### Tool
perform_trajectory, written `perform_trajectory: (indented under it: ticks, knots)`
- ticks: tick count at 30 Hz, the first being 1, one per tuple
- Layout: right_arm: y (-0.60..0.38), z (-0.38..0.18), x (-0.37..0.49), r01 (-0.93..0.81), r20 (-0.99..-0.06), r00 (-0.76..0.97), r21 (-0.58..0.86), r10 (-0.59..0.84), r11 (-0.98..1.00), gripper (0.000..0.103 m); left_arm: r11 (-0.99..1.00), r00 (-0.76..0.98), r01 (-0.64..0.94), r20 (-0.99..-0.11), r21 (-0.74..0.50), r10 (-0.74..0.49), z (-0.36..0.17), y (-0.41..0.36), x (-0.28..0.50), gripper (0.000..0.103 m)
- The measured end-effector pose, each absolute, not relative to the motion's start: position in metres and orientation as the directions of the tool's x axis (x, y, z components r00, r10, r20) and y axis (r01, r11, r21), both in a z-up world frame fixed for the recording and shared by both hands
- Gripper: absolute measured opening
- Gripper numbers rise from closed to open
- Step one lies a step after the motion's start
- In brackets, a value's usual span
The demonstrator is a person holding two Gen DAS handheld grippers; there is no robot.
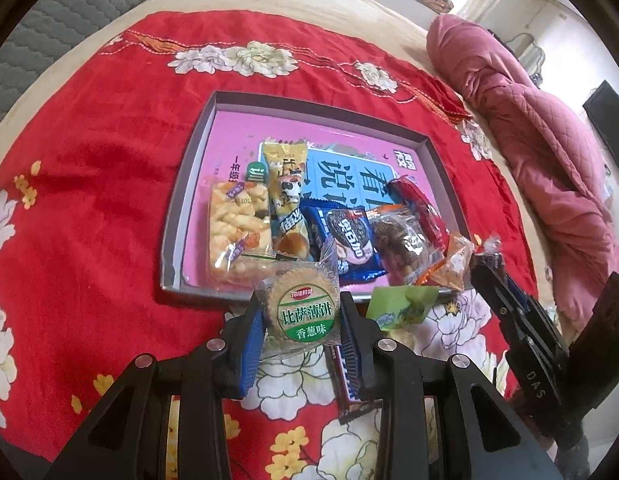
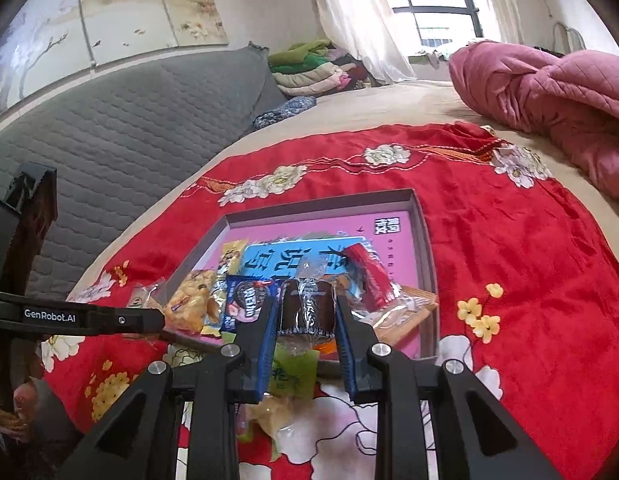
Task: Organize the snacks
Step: 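Lift and carry the cracker pack and brown cake over the tray with both tools, then lower the cracker pack and cake into the tray and open both tools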
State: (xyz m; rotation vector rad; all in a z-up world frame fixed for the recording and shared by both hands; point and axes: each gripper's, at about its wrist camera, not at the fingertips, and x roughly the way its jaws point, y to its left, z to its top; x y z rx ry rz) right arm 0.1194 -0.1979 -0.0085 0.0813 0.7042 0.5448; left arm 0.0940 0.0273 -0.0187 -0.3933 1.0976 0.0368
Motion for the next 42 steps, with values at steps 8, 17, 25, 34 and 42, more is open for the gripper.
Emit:
perform_trajectory:
  ticks: [8, 17, 25, 34, 42]
  knots:
    - [-0.221, -0.011, 0.126, -0.370, -0.606, 0.671, 0.227, 0.428, 0.901, 0.028, 0.931, 0.460, -0.233, -0.876, -0.280, -0.148, -0.025, 0.029, 0.111, 0.036]
    - [-0.232, -0.023, 0.133, -0.312, -0.650, 0.674, 0.179, 0.351, 0.933, 0.028, 0.931, 0.459, -0.233, -0.876, -0.280, -0.149, -0.036, 0.028, 0.124, 0.036]
    - [-0.230, -0.034, 0.139, -0.284, -0.691, 0.661, 0.131, 0.293, 0.950, 0.028, 0.936, 0.455, -0.224, -0.878, -0.273, -0.148, -0.043, 0.024, 0.130, 0.036]
    - [-0.222, -0.037, 0.140, -0.312, -0.678, 0.668, 0.119, 0.307, 0.943, 0.028, 0.935, 0.462, -0.221, -0.874, -0.278, -0.151, -0.046, 0.025, 0.138, 0.036]
    - [-0.217, -0.041, 0.147, -0.320, -0.670, 0.676, 0.108, 0.307, 0.941, 0.028, 0.932, 0.467, -0.224, -0.871, -0.286, -0.155, -0.047, 0.025, 0.145, 0.036]
